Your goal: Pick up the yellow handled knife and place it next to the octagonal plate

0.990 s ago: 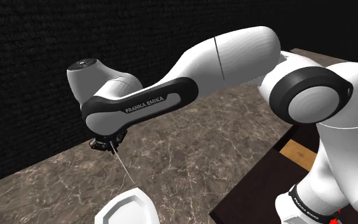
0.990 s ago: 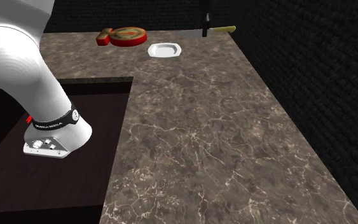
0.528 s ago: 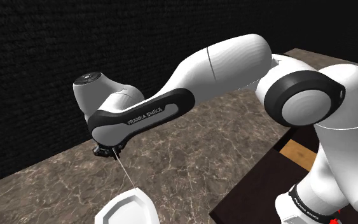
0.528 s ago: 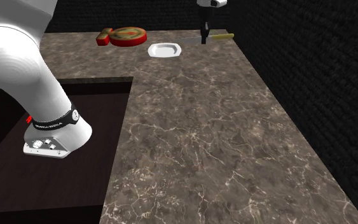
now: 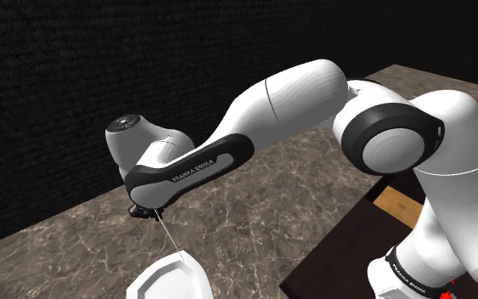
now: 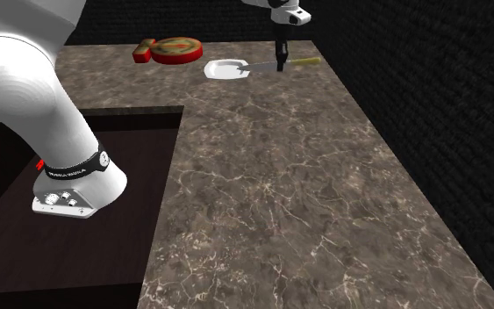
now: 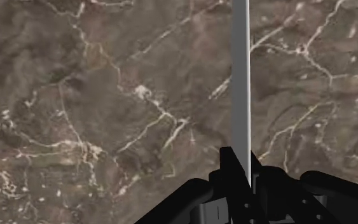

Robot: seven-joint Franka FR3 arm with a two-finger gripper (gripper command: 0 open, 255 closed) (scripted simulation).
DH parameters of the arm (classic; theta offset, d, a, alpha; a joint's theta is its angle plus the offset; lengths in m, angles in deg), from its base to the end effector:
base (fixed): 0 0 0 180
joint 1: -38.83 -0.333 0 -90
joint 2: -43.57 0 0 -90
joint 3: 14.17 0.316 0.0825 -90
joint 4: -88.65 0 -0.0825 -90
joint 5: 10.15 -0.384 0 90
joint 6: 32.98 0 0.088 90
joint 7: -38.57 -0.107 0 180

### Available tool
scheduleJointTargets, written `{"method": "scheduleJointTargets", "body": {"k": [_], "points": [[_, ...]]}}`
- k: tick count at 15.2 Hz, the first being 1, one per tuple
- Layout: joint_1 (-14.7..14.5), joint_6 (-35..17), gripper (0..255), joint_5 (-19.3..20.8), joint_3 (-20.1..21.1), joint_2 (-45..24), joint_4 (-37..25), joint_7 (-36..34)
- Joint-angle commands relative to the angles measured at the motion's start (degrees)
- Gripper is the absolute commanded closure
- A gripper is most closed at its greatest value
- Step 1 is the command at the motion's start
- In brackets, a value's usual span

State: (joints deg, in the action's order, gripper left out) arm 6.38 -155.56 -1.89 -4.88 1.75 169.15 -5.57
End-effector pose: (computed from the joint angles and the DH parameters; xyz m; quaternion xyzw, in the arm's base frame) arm 0.5640 0.4633 0.2761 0.9999 -0.0033 0.0104 0.0002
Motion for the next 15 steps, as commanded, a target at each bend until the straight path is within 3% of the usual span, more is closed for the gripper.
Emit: {"method": "scheduleJointTargets", "body": {"k": [1, 10, 11, 15], "points": [[-0.1, -1.2, 255, 0.1, -0.1, -0.8, 0.4, -0.1], [-0.1, -1.9, 255, 0.2, -0.2, -1.4, 0.5, -0.2], [-0.1, -1.9, 0, 0.2, -0.2, -1.4, 0.5, -0.2], [-0.1, -1.9, 0, 0.2, -0.2, -1.4, 0.5, -0.2]]}}
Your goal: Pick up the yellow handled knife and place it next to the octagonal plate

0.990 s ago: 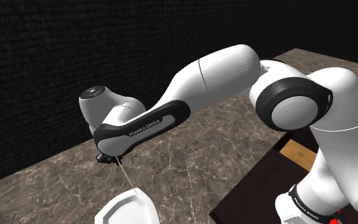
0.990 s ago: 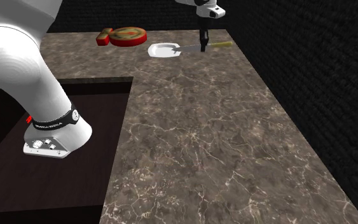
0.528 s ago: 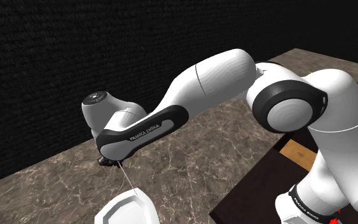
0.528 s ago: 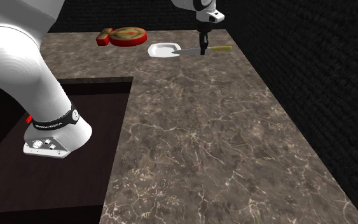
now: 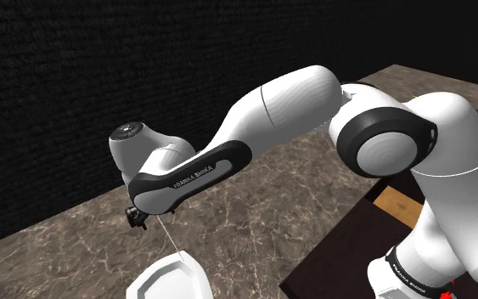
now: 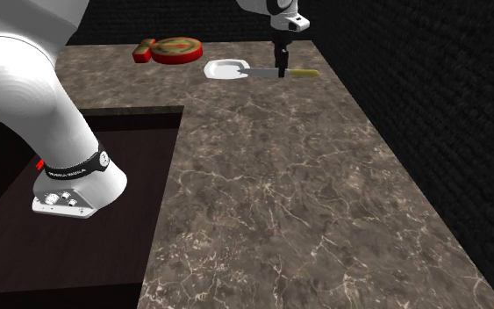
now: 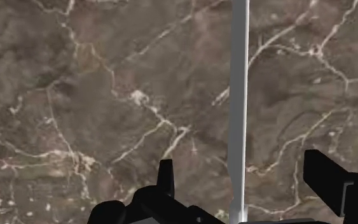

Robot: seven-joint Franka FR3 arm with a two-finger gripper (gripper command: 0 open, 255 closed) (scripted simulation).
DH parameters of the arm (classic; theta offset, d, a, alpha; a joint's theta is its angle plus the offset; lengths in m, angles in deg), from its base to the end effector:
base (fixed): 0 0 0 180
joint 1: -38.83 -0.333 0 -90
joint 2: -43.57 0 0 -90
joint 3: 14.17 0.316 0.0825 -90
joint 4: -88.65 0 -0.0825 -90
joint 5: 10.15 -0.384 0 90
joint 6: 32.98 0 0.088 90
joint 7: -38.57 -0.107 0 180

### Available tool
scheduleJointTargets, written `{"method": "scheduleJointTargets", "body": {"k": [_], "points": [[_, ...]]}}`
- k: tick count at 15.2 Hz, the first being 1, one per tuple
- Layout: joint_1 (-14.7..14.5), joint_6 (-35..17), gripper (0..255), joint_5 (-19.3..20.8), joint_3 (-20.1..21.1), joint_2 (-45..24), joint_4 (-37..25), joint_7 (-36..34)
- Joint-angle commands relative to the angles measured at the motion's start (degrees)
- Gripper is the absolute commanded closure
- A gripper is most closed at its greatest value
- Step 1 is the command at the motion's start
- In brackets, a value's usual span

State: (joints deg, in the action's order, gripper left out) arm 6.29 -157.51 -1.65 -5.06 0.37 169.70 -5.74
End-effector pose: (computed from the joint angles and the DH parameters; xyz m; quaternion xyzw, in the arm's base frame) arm 0.5637 0.4632 0.2572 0.9999 -0.0032 0.0106 0.0001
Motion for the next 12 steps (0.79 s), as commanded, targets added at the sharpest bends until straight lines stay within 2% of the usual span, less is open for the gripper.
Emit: {"method": "scheduleJointTargets", "body": {"k": [1, 5, 12], "points": [[0.0, 0.0, 0, 0.0, 0.0, 0.0, 0.0, 0.0], [0.2, 5.0, 0, -0.6, 0.5, 3.8, -1.2, 0.3], [0.2, 5.0, 0, -0.6, 0.5, 3.8, -1.2, 0.3]]}}
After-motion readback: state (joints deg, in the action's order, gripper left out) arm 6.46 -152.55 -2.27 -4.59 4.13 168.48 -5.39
